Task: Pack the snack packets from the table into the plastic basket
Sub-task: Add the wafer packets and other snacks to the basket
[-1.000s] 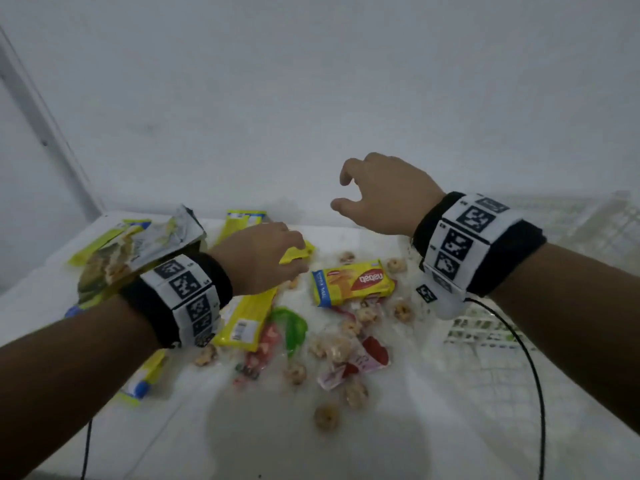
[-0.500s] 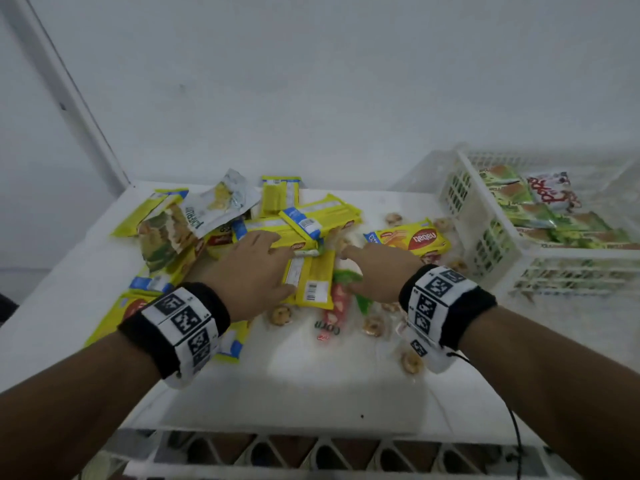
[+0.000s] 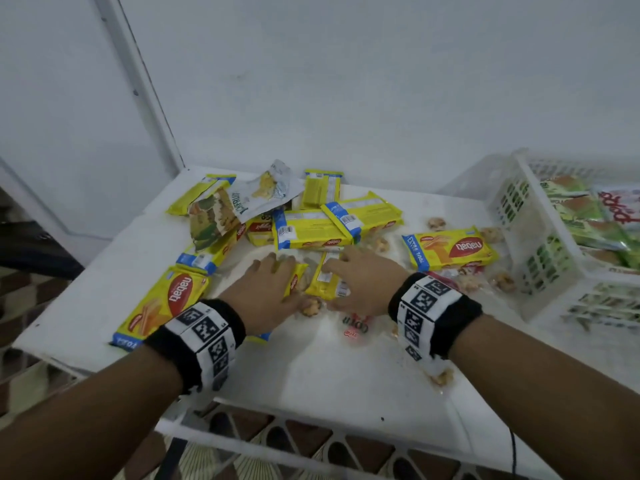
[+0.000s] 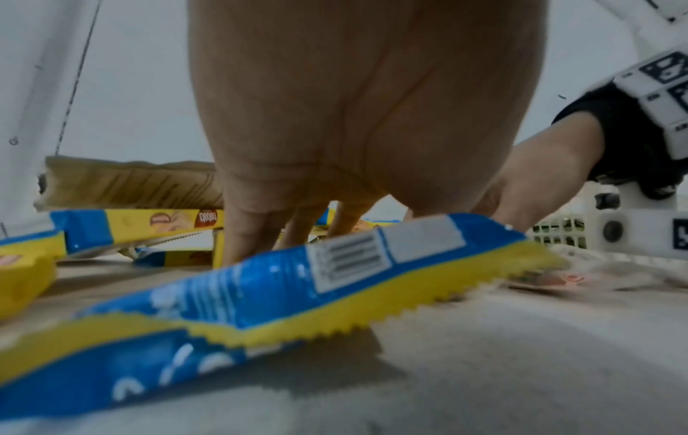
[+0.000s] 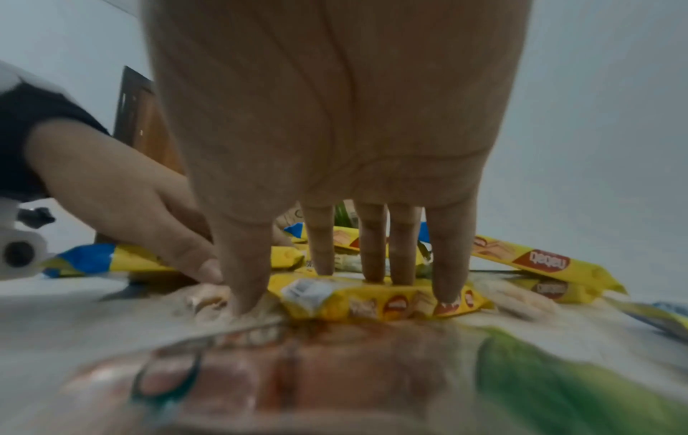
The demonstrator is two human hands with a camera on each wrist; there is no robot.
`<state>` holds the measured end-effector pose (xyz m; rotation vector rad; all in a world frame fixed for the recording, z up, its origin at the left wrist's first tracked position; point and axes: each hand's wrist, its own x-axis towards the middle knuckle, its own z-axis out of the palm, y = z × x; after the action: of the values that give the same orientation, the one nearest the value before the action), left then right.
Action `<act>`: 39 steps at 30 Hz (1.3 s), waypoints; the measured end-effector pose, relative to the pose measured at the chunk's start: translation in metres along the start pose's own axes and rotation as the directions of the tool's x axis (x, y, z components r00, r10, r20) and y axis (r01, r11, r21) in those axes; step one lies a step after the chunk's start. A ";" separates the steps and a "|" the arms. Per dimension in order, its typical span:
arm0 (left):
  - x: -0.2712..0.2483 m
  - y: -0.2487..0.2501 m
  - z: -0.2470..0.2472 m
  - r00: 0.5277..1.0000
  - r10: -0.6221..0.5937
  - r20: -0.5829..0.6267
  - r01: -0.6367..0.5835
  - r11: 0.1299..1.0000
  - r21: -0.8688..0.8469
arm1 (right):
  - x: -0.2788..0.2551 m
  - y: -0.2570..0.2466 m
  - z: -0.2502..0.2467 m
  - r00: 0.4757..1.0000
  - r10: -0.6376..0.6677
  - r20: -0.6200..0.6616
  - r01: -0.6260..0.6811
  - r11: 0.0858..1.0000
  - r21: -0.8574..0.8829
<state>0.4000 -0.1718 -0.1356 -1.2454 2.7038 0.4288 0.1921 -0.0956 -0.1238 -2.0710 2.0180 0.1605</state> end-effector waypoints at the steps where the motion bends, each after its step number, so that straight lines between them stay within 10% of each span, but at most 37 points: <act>1: 0.000 -0.001 -0.001 1.000 0.006 0.008 -0.006 1.000 0.010 | 0.001 0.000 -0.001 1.000 -0.003 0.008 0.003 1.000 -0.007; 11: 0.001 0.006 -0.017 0.998 0.045 0.041 -0.044 0.999 -0.009 | -0.019 0.025 -0.012 0.994 0.079 0.079 -0.077 0.996 -0.038; 20: 0.017 0.013 -0.038 0.887 0.116 -0.446 -0.121 0.992 0.017 | -0.016 0.018 -0.010 0.988 0.130 0.082 -0.126 0.991 -0.050; 29: 0.080 0.018 -0.048 0.975 0.136 -0.174 -0.068 0.935 0.349 | -0.020 0.019 -0.006 0.990 0.130 0.062 -0.129 0.992 -0.015; 39: 0.070 0.018 -0.045 0.932 0.281 -0.229 -0.188 0.915 0.358 | -0.023 0.018 -0.009 0.992 0.118 0.054 -0.117 0.993 -0.018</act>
<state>0.3404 -0.2250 -0.1062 -0.9481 3.0060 -0.1955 0.1727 -0.0762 -0.1114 -1.9348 2.1121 0.2523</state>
